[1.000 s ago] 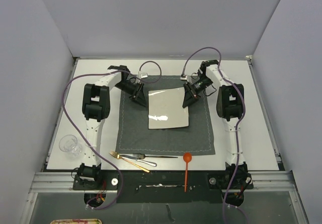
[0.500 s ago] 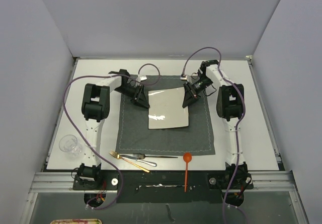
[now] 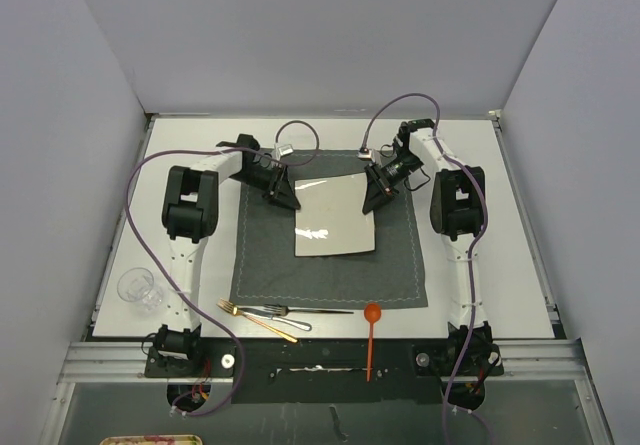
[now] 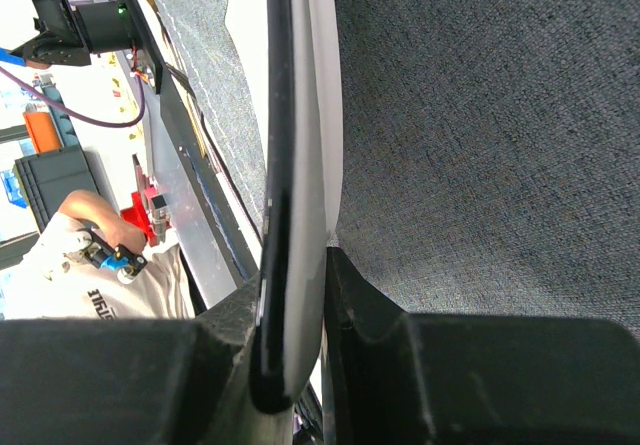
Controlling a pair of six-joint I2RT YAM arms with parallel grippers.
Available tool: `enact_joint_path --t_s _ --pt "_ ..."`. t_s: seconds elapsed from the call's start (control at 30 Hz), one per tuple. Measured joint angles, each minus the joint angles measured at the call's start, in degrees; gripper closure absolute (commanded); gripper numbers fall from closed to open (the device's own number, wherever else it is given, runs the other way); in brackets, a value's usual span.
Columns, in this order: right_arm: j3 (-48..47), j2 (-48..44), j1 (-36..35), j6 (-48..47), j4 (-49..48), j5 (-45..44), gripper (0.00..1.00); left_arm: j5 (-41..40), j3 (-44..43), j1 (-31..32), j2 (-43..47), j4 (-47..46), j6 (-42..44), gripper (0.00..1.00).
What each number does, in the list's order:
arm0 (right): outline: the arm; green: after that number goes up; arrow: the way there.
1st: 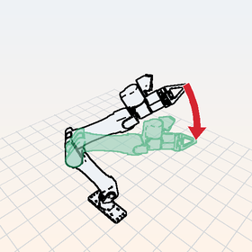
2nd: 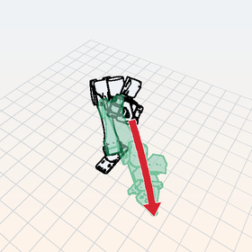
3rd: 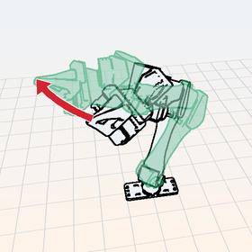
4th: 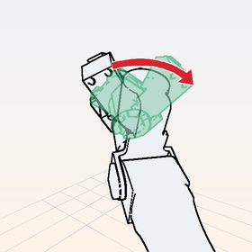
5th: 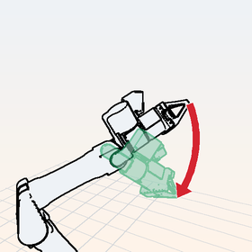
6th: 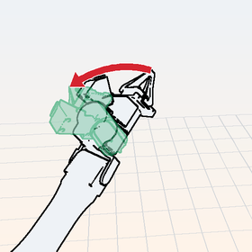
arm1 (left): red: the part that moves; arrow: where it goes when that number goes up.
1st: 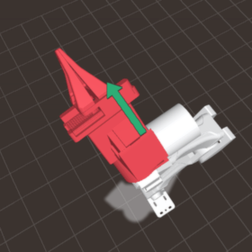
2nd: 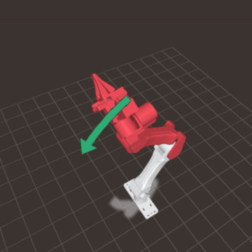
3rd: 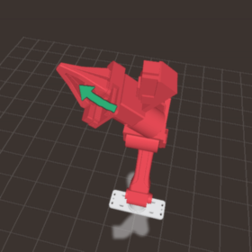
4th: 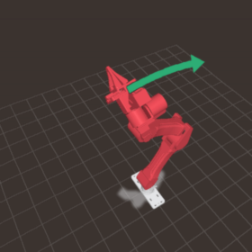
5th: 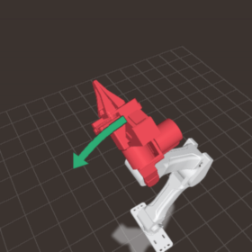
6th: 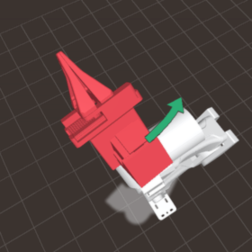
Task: Set the dinner table for one person
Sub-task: Place the plate on the napkin.
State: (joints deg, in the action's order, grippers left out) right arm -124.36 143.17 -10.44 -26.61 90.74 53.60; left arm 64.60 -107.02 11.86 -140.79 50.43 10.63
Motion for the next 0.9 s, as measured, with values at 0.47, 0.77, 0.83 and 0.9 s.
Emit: enact_joint_path --t_s 0.47,0.77,0.83,0.9 --pt "0.00 0.00 0.00 -0.94 0.24 -0.33 1.00 0.90 0.00 1.86 0.00 0.04 0.28 1.00" --pt "0.00 0.00 0.22 -1.95 -0.85 -1.11 1.00 3.08 0.00 1.55 0.00 0.96 1.55 1.00" --pt "0.00 0.00 0.22 -2.05 -0.85 -1.11 1.00 3.10 -0.13 1.55 0.00 1.33 1.86 1.00" --pt "0.00 0.00 0.22 -2.32 -0.87 -1.09 1.00 2.97 -0.57 1.55 0.00 2.14 2.29 1.00"
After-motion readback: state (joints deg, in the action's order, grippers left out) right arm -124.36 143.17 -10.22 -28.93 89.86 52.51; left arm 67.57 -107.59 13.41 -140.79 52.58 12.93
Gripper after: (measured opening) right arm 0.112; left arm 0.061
